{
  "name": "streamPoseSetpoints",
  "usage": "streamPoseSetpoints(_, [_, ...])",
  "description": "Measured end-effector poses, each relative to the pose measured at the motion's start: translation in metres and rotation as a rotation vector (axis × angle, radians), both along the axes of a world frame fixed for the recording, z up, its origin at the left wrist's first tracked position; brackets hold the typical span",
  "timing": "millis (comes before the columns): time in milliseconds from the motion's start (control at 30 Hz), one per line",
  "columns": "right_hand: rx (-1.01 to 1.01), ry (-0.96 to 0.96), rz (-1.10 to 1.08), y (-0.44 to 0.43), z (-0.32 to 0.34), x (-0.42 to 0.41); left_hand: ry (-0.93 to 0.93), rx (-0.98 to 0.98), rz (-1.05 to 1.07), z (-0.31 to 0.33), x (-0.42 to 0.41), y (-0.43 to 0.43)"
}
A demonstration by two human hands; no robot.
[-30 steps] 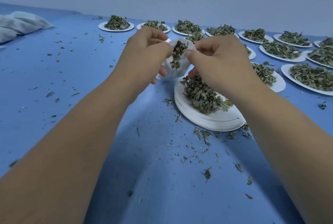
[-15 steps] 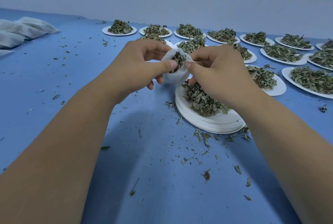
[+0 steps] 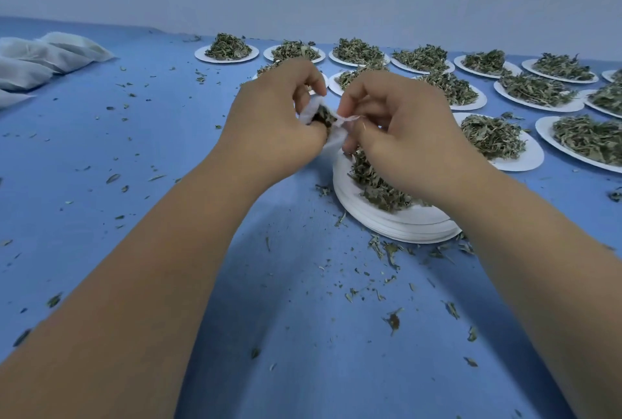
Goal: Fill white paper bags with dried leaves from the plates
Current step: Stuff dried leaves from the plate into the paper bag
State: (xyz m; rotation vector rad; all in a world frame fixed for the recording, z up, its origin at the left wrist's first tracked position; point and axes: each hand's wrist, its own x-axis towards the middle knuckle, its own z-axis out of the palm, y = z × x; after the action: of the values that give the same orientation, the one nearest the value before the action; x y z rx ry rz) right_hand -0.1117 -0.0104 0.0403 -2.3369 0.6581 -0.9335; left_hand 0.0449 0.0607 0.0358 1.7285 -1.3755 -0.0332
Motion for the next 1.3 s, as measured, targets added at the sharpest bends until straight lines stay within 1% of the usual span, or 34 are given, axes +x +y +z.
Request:
streamPoseSetpoints(67, [0.064,-0.031,0.005,0.0,0.0,0.0,0.025,0.029,-0.032,-0.002,0.003,-0.001])
streamPoseSetpoints(133, [0.073,-0.05,-0.003,0.002,0.002,0.001,0.026,0.055,-0.029,-0.004,0.006,-0.003])
streamPoseSetpoints(300, [-0.01,-0.076,-0.031,0.011,0.002,0.005,-0.019,0.012,0.021,-0.005,0.002,-0.004])
streamPoseSetpoints(400, [-0.143,-0.057,-0.111,0.011,0.0,0.006,-0.007,-0.051,0.041,-0.005,-0.004,-0.003])
streamPoseSetpoints(500, [-0.187,-0.084,-0.187,0.007,-0.002,0.005,-0.023,-0.06,0.096,-0.005,-0.005,-0.003])
streamPoseSetpoints(567, [-0.204,-0.09,-0.221,0.007,-0.004,0.006,0.038,-0.009,0.149,-0.004,-0.004,-0.003])
streamPoseSetpoints(633, [-0.209,-0.081,-0.245,0.006,-0.005,0.006,0.152,0.04,0.152,-0.002,-0.007,-0.003])
streamPoseSetpoints(700, [-0.21,-0.066,-0.261,0.006,-0.005,0.007,0.258,0.025,0.111,-0.001,-0.01,-0.003])
streamPoseSetpoints(767, [-0.22,-0.049,-0.262,0.006,-0.004,0.007,0.284,0.001,0.086,0.001,-0.014,0.0])
streamPoseSetpoints(800, [-0.214,-0.047,-0.258,0.006,-0.005,0.007,0.232,0.008,0.087,0.001,-0.014,0.001])
streamPoseSetpoints(867, [-0.168,-0.06,-0.253,0.007,-0.004,0.007,0.009,0.045,0.135,-0.002,-0.014,0.001])
streamPoseSetpoints(900, [-0.134,-0.072,-0.255,0.007,-0.003,0.008,-0.055,0.04,0.15,-0.003,-0.014,0.001])
streamPoseSetpoints(1033, [-0.025,-0.142,-0.284,0.007,-0.002,0.011,0.007,-0.012,0.078,-0.003,-0.015,-0.003])
streamPoseSetpoints(1133, [0.024,-0.171,-0.314,0.005,-0.004,0.013,0.039,-0.015,0.012,-0.005,-0.018,-0.004])
streamPoseSetpoints(1167, [0.033,-0.177,-0.324,0.003,-0.005,0.013,0.037,-0.015,-0.006,-0.005,-0.019,-0.003])
streamPoseSetpoints(1300, [0.031,-0.159,-0.345,0.002,-0.008,0.012,-0.066,0.01,-0.02,-0.009,-0.021,-0.003])
